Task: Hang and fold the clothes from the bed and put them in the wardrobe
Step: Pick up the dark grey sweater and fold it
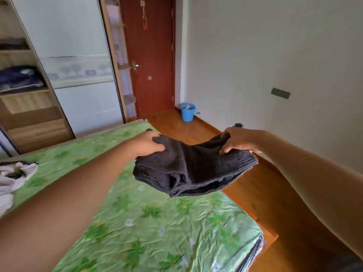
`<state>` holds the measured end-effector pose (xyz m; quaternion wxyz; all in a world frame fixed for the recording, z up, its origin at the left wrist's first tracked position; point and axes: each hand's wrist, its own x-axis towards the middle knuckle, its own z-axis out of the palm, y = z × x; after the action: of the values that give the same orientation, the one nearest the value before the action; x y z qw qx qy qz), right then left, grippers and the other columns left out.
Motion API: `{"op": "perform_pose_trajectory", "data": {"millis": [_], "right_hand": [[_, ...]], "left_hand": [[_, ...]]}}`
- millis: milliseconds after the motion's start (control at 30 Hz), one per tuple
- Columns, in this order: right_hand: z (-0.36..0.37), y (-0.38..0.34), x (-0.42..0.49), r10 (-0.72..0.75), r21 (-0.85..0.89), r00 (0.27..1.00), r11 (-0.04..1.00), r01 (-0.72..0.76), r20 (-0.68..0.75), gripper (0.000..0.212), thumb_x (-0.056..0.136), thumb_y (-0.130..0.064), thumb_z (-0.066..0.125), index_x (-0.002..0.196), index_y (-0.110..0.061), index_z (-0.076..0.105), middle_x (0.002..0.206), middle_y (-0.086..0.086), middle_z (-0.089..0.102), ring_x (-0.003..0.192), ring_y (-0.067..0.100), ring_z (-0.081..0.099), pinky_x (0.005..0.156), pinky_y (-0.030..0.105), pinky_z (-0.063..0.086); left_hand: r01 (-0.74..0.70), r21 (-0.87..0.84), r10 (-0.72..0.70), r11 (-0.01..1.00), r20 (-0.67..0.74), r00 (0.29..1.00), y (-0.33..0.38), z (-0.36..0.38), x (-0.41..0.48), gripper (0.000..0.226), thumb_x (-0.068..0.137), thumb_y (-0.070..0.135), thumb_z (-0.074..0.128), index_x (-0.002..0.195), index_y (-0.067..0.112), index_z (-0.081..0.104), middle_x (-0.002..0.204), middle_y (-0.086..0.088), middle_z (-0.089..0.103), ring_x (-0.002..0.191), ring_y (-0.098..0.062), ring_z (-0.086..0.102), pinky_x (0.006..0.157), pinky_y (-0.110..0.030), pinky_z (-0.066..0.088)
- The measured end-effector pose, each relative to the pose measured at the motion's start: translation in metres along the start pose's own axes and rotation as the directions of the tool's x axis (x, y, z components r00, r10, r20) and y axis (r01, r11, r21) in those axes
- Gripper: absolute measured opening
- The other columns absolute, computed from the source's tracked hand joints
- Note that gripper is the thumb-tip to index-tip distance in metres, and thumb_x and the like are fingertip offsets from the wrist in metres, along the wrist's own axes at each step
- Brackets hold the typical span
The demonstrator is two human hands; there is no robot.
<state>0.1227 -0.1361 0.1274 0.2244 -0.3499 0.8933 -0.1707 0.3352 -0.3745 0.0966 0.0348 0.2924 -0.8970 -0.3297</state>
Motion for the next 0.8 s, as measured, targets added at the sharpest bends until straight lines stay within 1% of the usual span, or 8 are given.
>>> {"op": "perform_pose_trajectory", "data": {"millis": [100, 200, 367, 433, 533, 633, 733, 800], "right_hand": [[-0.028, 0.041, -0.018, 0.062, 0.074, 0.997, 0.996, -0.058, -0.051, 0.040, 0.076, -0.017, 0.081, 0.110, -0.021, 0.061, 0.110, 0.008, 0.059, 0.101, 0.028, 0.058, 0.096, 0.049, 0.052], [-0.054, 0.091, -0.030, 0.118, 0.107, 0.989, 0.988, -0.109, -0.087, 0.044, 0.079, -0.019, 0.080, 0.118, -0.022, 0.058, 0.107, 0.004, 0.053, 0.100, 0.026, 0.055, 0.098, 0.049, 0.051], [-0.099, 0.185, -0.036, 0.192, 0.181, 0.973, 0.969, -0.168, -0.129, 0.045, 0.081, -0.014, 0.079, 0.119, -0.026, 0.058, 0.105, 0.000, 0.048, 0.096, 0.023, 0.052, 0.088, 0.040, 0.050], [-0.117, 0.224, -0.034, 0.214, 0.202, 0.966, 0.962, -0.183, -0.142, 0.046, 0.081, -0.013, 0.078, 0.119, -0.027, 0.058, 0.106, 0.000, 0.049, 0.097, 0.023, 0.052, 0.089, 0.041, 0.050], [-0.144, 0.280, -0.029, 0.227, 0.226, 0.960, 0.956, -0.188, -0.161, 0.045, 0.081, -0.012, 0.078, 0.118, -0.028, 0.057, 0.112, 0.003, 0.052, 0.101, 0.025, 0.054, 0.094, 0.044, 0.050], [-0.174, 0.325, -0.021, 0.232, 0.214, 0.952, 0.958, -0.189, -0.198, 0.044, 0.081, -0.011, 0.077, 0.116, -0.029, 0.056, 0.114, 0.003, 0.053, 0.101, 0.024, 0.053, 0.090, 0.041, 0.047], [-0.205, 0.359, -0.008, 0.245, 0.184, 0.949, 0.960, -0.209, -0.200, 0.046, 0.081, -0.012, 0.076, 0.119, -0.027, 0.055, 0.116, 0.005, 0.051, 0.107, 0.027, 0.051, 0.095, 0.043, 0.046], [-0.225, 0.378, 0.005, 0.251, 0.182, 0.948, 0.959, -0.217, -0.196, 0.046, 0.082, -0.011, 0.075, 0.121, -0.026, 0.055, 0.113, 0.004, 0.050, 0.104, 0.026, 0.051, 0.090, 0.041, 0.045]], "left_hand": [[-0.068, 0.023, 0.068, 0.997, 0.020, 0.998, 0.047, 0.020, 0.016, 0.030, 0.086, 0.031, 0.070, 0.108, 0.010, 0.068, 0.102, -0.006, 0.069, 0.079, -0.011, 0.062, 0.069, -0.028, 0.049], [-0.126, 0.033, 0.125, 0.991, 0.041, 0.991, 0.094, 0.046, 0.038, 0.026, 0.084, 0.033, 0.072, 0.103, 0.016, 0.068, 0.104, -0.004, 0.068, 0.086, -0.013, 0.064, 0.071, -0.028, 0.050], [-0.198, 0.043, 0.194, 0.979, 0.091, 0.977, 0.178, 0.105, 0.085, 0.034, 0.082, 0.037, 0.074, 0.110, 0.019, 0.067, 0.108, -0.002, 0.064, 0.094, -0.016, 0.063, 0.086, -0.036, 0.053], [-0.222, 0.048, 0.214, 0.974, 0.129, 0.968, 0.211, 0.133, 0.105, 0.034, 0.082, 0.038, 0.074, 0.110, 0.020, 0.066, 0.110, -0.004, 0.064, 0.099, -0.019, 0.063, 0.091, -0.039, 0.054], [-0.238, 0.054, 0.230, 0.970, 0.132, 0.964, 0.257, 0.170, 0.135, 0.035, 0.082, 0.038, 0.073, 0.110, 0.018, 0.064, 0.112, -0.006, 0.063, 0.101, -0.021, 0.063, 0.091, -0.040, 0.055], [-0.243, 0.057, 0.234, 0.968, 0.135, 0.963, 0.301, 0.200, 0.163, 0.042, 0.081, 0.043, 0.074, 0.117, 0.023, 0.062, 0.111, -0.001, 0.062, 0.100, -0.018, 0.061, 0.092, -0.040, 0.054], [-0.258, 0.102, 0.242, 0.961, 0.148, 0.959, 0.340, 0.220, 0.192, 0.043, 0.078, 0.049, 0.071, 0.112, 0.023, 0.065, 0.102, 0.000, 0.064, 0.090, -0.015, 0.062, 0.088, -0.042, 0.054], [-0.263, 0.111, 0.245, 0.958, 0.157, 0.957, 0.362, 0.227, 0.210, 0.042, 0.075, 0.052, 0.069, 0.106, 0.023, 0.067, 0.098, 0.000, 0.066, 0.085, -0.013, 0.062, 0.084, -0.040, 0.055]]}}
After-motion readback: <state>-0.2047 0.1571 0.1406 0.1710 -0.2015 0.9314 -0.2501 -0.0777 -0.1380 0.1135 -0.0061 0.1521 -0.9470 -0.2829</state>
